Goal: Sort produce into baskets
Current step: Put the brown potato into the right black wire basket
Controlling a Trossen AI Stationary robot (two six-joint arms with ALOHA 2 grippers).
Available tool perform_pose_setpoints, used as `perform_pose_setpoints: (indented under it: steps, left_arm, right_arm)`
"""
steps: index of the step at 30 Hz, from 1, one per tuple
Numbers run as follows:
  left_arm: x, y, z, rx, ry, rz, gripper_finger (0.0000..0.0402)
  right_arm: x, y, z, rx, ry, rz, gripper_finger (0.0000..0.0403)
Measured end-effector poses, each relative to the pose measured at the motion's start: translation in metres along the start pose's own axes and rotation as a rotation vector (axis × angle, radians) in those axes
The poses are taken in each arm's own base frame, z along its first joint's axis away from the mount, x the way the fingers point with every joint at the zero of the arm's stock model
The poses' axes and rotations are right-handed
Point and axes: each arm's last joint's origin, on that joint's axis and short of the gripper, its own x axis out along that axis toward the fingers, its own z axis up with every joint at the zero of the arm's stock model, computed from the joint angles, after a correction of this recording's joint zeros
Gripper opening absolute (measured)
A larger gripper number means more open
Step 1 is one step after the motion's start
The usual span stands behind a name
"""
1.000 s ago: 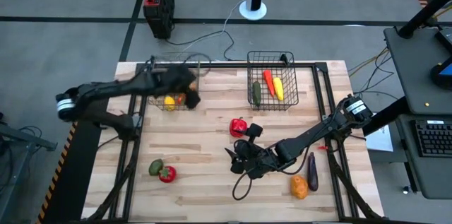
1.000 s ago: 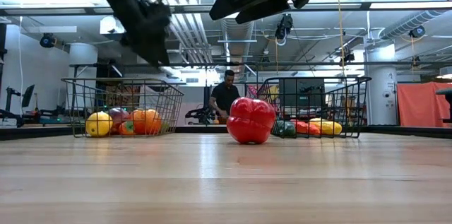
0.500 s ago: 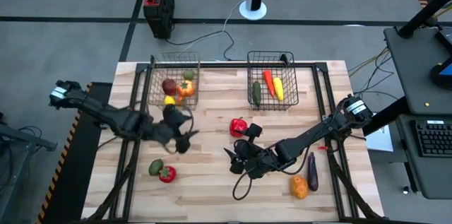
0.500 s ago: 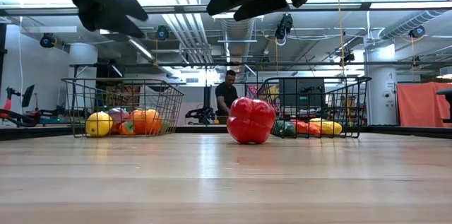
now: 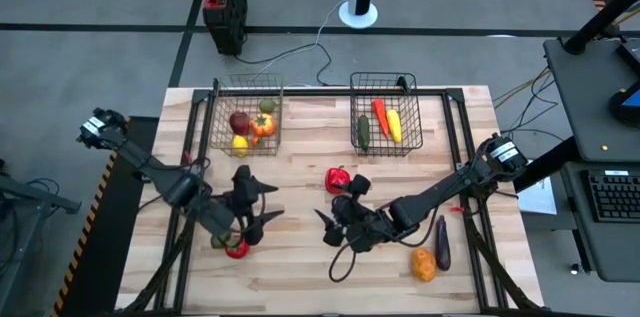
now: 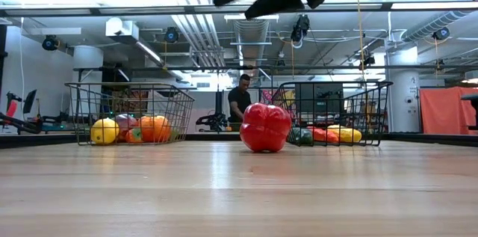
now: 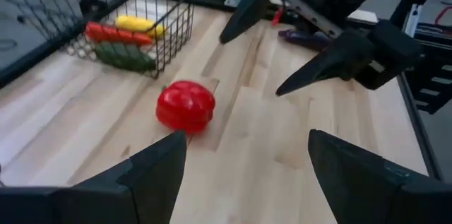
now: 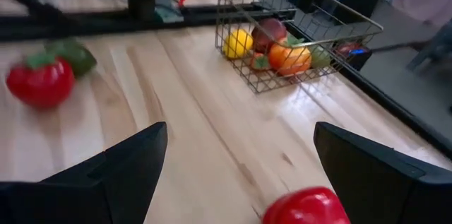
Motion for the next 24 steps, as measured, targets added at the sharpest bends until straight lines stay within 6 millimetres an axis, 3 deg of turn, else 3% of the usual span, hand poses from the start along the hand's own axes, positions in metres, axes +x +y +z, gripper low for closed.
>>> perform_pose_setpoints:
  steps: [4, 7, 13, 24]
  left_arm:
    - [-0.002, -0.009, 0.005, 0.042, -0.024, 0.012, 0.0279]
    - [-0.001, -0.014, 0.004, 0.059, -0.022, 0.008, 0.0279]
    - [0.005, -0.019, -0.003, 0.088, 0.002, 0.015, 0.0279]
    - [0.005, -0.019, -0.003, 0.117, 0.004, 0.015, 0.0279]
  right_arm:
    - [-0.002, 0.002, 0.015, 0.057, -0.02, 0.024, 0.035]
    - [-0.006, 0.006, 0.028, 0.078, 0.023, 0.14, 0.035]
    - [-0.019, 0.004, 0.049, 0.201, 0.322, 0.343, 0.0348]
    - [-0.048, 0.003, 0.027, 0.376, 0.851, 0.385, 0.0324]
